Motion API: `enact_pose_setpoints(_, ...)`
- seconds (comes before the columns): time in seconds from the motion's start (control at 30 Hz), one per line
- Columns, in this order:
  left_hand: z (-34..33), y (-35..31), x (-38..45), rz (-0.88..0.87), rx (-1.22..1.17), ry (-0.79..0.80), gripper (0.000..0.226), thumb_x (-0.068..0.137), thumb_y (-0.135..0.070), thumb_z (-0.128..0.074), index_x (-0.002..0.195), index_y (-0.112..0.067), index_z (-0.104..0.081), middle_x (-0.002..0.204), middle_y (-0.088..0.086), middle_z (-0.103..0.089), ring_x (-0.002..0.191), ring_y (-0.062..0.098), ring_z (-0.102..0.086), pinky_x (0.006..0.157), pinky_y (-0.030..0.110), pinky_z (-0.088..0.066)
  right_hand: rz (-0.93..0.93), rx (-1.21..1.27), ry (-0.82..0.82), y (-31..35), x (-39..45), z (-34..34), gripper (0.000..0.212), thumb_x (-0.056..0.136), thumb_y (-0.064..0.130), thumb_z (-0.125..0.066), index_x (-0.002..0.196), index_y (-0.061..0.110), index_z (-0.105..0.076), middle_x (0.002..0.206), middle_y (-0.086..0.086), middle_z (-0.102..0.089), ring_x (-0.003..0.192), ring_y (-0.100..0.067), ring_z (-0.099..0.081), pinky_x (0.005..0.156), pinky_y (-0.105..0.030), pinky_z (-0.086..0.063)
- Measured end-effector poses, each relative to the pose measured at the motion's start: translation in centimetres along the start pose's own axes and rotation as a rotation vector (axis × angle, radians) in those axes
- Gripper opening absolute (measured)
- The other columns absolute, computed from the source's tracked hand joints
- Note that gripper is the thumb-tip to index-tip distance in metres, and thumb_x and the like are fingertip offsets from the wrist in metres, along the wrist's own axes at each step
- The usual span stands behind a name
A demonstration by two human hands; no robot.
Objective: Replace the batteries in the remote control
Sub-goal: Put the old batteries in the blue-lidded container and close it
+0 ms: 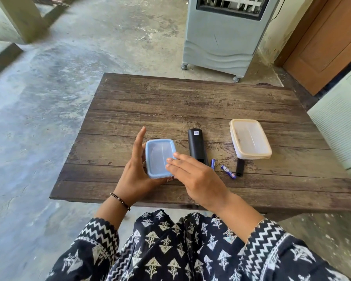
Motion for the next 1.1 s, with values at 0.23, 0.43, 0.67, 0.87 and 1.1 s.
enact_pose_setpoints(0.23, -0.1, 0.4, -0.4, 0.003, -0.020, -0.056, 0.129, 0.053, -0.036, -0.084, 0.146, -0.031, 0.005, 0.117, -0.004, -0.058, 0.096, 0.006, -0.064, 0.080, 0.023, -0.053, -0.059, 0.064, 0.063, -0.4, 0.3, 0.2, 0.028, 0.081, 0.004, -0.064, 0.109, 0.001, -0.065, 0.113, -0.015, -0.067, 0.110, -0.029, -0.061, 0.096, -0.038, -0.048)
enact_pose_setpoints(0.43, 0.0, -1.3, 0.1, -0.084, 0.112, -0.086, 0.135, 0.051, -0.029, -0.089, 0.145, -0.022, 0.007, 0.115, -0.007, -0.054, 0.095, -0.013, -0.054, 0.078, 0.002, -0.041, -0.058, 0.020, 0.052, 0.5, 1.2, 0.3, 0.032, 0.088, 0.021, -0.052, 0.111, 0.001, -0.064, 0.119, -0.017, -0.063, 0.113, -0.030, -0.058, 0.090, -0.043, -0.050)
enact_pose_setpoints(0.67, -0.1, -1.9, 0.3, -0.127, 0.188, -0.120, 0.122, 0.057, -0.029, -0.083, 0.146, -0.021, 0.001, 0.111, -0.002, -0.053, 0.098, 0.011, -0.055, 0.086, 0.007, -0.040, -0.020, -0.138, 0.017, 1.9, 1.5, 0.5, 0.029, 0.092, 0.019, -0.051, 0.107, -0.003, -0.063, 0.110, -0.020, -0.066, 0.104, -0.031, -0.063, 0.088, -0.039, -0.052)
enact_pose_setpoints(0.87, -0.2, -1.5, 0.1, -0.082, 0.157, -0.121, 0.121, 0.051, -0.048, -0.080, 0.146, -0.029, -0.007, 0.126, 0.014, -0.051, 0.113, 0.018, -0.055, 0.100, 0.030, -0.045, -0.061, -0.145, -0.038, 1.7, 1.4, 1.3, 0.023, 0.091, 0.007, -0.049, 0.108, -0.007, -0.057, 0.103, -0.022, -0.067, 0.096, -0.031, -0.066, 0.082, -0.036, -0.055)
enact_pose_setpoints(1.1, -1.0, 0.1, -1.1, 0.013, 0.017, -0.079, 0.129, 0.047, -0.029, -0.090, 0.145, -0.033, -0.006, 0.123, 0.007, -0.054, 0.112, 0.004, -0.057, 0.087, 0.010, -0.045, -0.339, 0.117, -0.155, -2.4, 4.6, 4.4, 0.026, 0.089, 0.013, -0.041, 0.095, 0.001, -0.063, 0.078, -0.015, -0.068, 0.064, -0.031, -0.064, 0.048, -0.032, -0.049)
Point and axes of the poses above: each hand's wrist, its own x-axis towards the middle knuckle, its own z-axis out of the back of the hand, y = z × x, the point moved 8 cm from there along x, towards the middle knuckle
